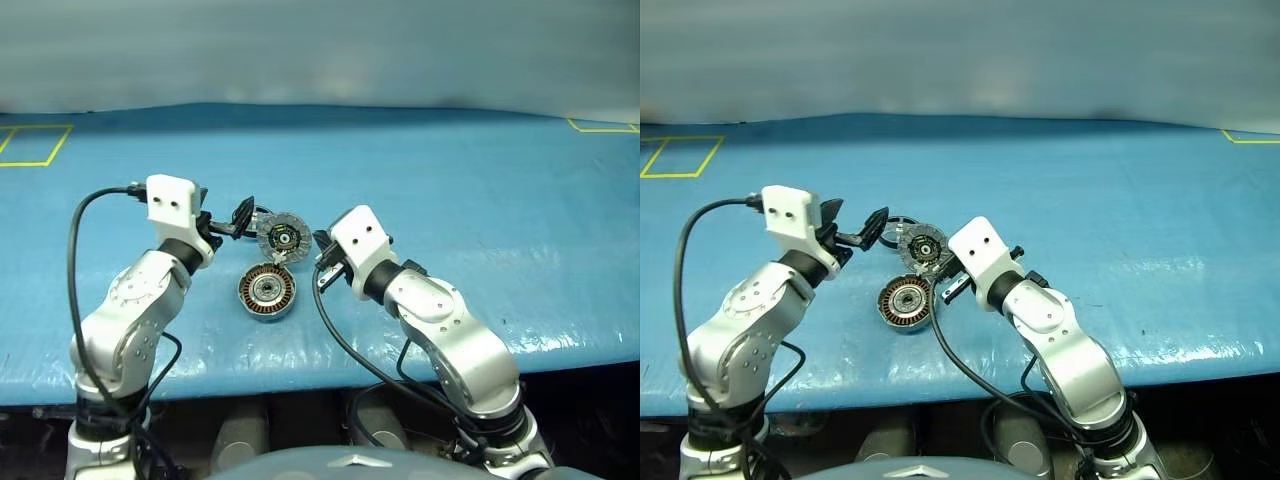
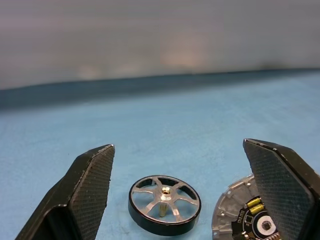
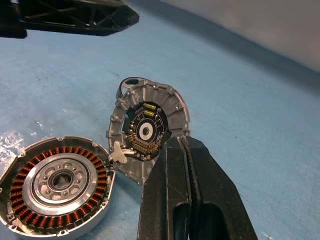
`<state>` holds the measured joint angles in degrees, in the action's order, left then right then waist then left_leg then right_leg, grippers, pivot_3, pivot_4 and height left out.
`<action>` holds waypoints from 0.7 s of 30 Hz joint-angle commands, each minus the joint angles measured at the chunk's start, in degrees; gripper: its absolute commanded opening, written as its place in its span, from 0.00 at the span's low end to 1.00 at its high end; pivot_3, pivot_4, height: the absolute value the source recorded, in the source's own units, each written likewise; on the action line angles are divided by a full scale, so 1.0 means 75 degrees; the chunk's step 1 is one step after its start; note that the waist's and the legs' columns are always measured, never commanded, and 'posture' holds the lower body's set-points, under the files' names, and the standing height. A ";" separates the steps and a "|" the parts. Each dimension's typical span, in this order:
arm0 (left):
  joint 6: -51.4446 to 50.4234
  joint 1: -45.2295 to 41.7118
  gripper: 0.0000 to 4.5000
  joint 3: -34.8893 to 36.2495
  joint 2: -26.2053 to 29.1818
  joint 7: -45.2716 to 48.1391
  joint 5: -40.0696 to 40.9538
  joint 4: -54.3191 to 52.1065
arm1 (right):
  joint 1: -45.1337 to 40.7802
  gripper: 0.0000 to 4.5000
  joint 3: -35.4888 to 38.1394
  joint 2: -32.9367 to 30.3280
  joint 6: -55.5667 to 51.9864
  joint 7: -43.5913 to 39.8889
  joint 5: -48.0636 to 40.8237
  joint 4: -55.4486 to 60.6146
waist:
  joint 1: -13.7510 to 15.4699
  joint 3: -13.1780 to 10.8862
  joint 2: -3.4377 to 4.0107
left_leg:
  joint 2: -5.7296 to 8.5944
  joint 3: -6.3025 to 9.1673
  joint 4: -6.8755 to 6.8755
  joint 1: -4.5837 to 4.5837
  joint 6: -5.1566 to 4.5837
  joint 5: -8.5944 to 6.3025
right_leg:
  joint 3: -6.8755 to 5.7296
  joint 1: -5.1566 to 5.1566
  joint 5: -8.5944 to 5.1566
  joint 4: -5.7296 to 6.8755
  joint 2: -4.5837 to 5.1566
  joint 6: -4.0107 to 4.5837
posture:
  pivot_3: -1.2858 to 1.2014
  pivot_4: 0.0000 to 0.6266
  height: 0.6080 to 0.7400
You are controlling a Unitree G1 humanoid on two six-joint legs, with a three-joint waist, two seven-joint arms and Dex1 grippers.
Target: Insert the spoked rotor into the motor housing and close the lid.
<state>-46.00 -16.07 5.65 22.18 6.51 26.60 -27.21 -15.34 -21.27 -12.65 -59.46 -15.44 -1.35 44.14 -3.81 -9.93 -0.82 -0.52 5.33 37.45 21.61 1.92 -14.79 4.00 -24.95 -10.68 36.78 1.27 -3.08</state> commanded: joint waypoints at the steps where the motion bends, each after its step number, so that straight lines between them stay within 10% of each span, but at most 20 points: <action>1: 0.0269 -0.0549 1.00 -0.0208 0.0255 0.0517 -0.0338 0.0801 | 0.0054 0.01 -0.0019 0.0038 -0.0057 0.0240 0.0045 0.0475 | -0.0025 0.0000 0.0000 | 0.0000 -0.0001 0.0000 0.0000 0.0000 0.0000 | 0.0001 0.0000 0.0000 -0.0001 0.0001 0.0000 | 0.52 0.24 1.00; 21: 0.1963 -0.4911 1.00 -0.2638 0.1028 0.3650 -0.3061 0.6664 | 0.0441 0.01 -0.0353 0.0275 0.0013 0.0977 0.0131 0.0655 | -0.0014 -0.0004 -0.0006 | 0.0005 0.0003 -0.0012 0.0019 0.0004 0.0001 | 0.0000 -0.0015 0.0022 -0.0015 0.0004 -0.0042 | 0.52 0.24 1.00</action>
<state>-33.48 -51.19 -13.45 28.58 32.05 5.99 20.82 -11.88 -23.89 -11.01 -60.50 -8.62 -0.55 47.36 -3.91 -9.96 -0.86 -0.49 5.35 37.35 21.75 1.95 -14.78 4.00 -25.07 -10.51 36.67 1.30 -3.39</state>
